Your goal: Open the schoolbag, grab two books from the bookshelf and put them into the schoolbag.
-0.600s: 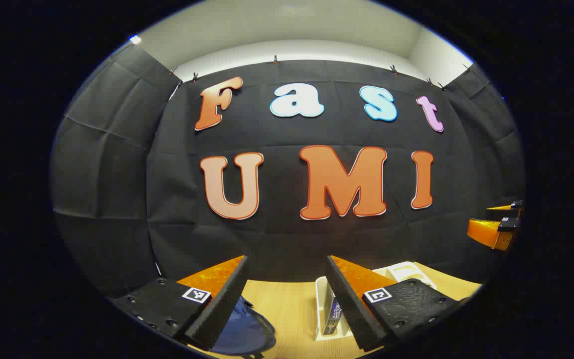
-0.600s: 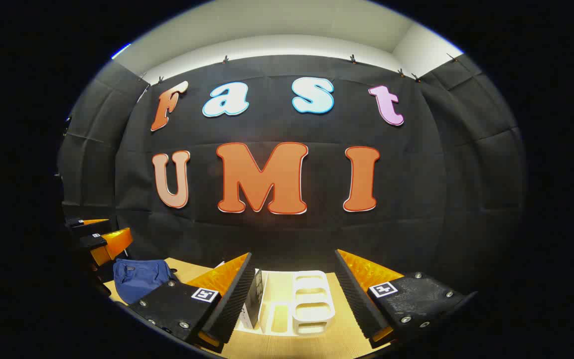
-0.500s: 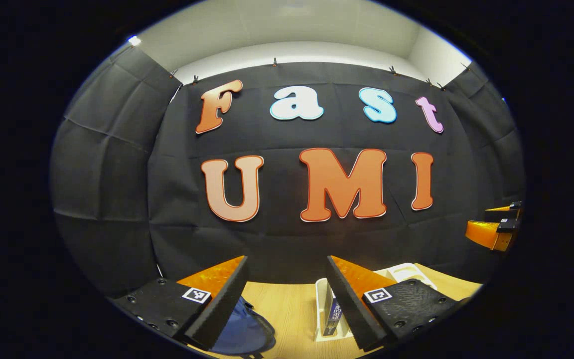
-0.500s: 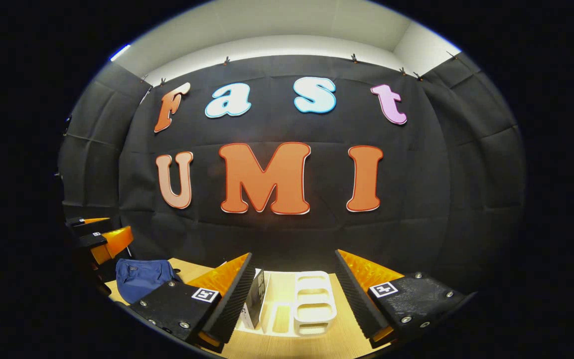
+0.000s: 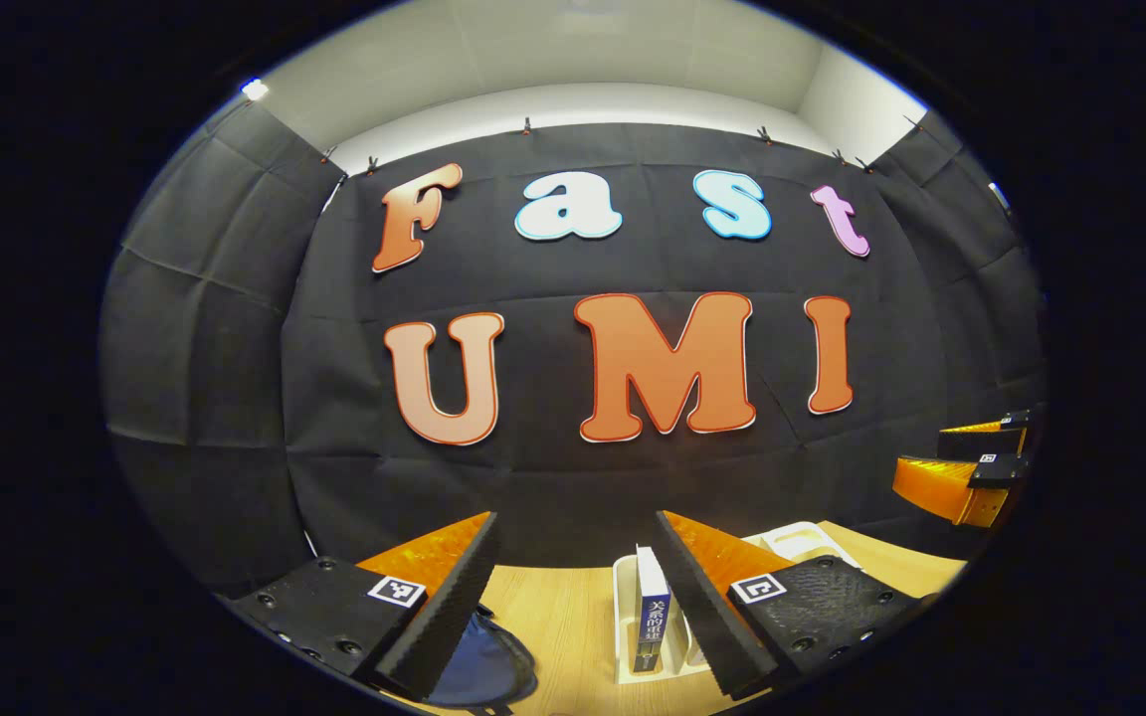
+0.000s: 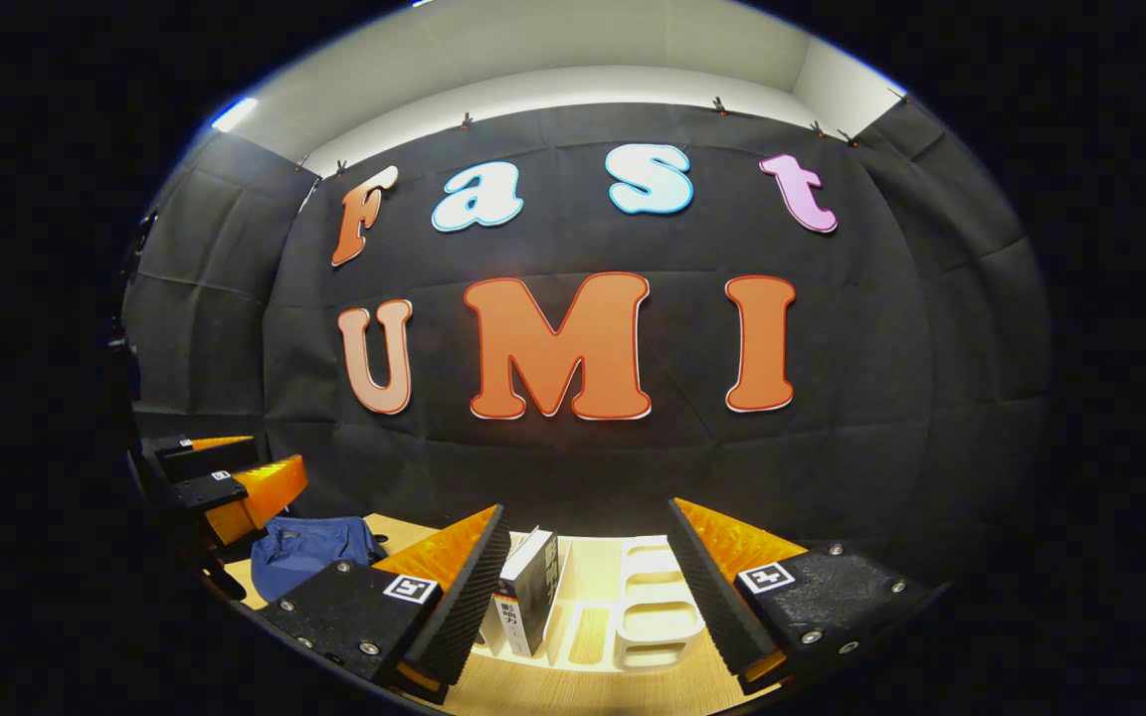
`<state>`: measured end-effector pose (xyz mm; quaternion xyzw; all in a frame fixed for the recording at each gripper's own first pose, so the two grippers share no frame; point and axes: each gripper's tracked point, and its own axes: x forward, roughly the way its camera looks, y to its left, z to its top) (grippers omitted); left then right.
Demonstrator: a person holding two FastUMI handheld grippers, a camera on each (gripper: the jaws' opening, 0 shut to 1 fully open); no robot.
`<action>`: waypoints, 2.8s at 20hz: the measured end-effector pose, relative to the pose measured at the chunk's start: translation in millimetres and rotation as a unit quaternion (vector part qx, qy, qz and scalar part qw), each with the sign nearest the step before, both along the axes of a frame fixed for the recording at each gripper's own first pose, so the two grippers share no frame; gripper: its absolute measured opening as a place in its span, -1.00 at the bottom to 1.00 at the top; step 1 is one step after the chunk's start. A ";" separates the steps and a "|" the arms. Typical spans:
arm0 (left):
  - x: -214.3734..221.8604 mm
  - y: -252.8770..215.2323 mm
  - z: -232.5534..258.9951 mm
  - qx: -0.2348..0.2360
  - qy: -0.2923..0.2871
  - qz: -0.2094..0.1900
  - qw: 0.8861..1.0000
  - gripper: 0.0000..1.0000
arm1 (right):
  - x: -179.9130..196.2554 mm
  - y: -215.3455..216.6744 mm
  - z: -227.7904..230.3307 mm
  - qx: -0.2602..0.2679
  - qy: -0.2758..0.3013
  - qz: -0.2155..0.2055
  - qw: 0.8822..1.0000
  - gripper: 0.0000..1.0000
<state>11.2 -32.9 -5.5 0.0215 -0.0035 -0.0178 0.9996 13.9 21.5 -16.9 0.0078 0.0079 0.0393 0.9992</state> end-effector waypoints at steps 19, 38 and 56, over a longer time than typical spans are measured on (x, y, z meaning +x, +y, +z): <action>39.9 45.3 -28.0 -0.018 0.030 -0.020 0.999 0.92 | 24.5 42.9 -4.7 -0.007 0.011 -0.014 1.000 0.88; 33.0 56.6 -67.9 0.018 0.075 -0.022 0.997 0.92 | 26.2 47.5 -22.4 -0.014 0.036 -0.015 0.999 0.87; 40.5 53.9 -87.0 0.038 0.088 -0.024 0.995 0.92 | 27.0 44.9 -35.8 -0.021 0.053 -0.018 0.998 0.88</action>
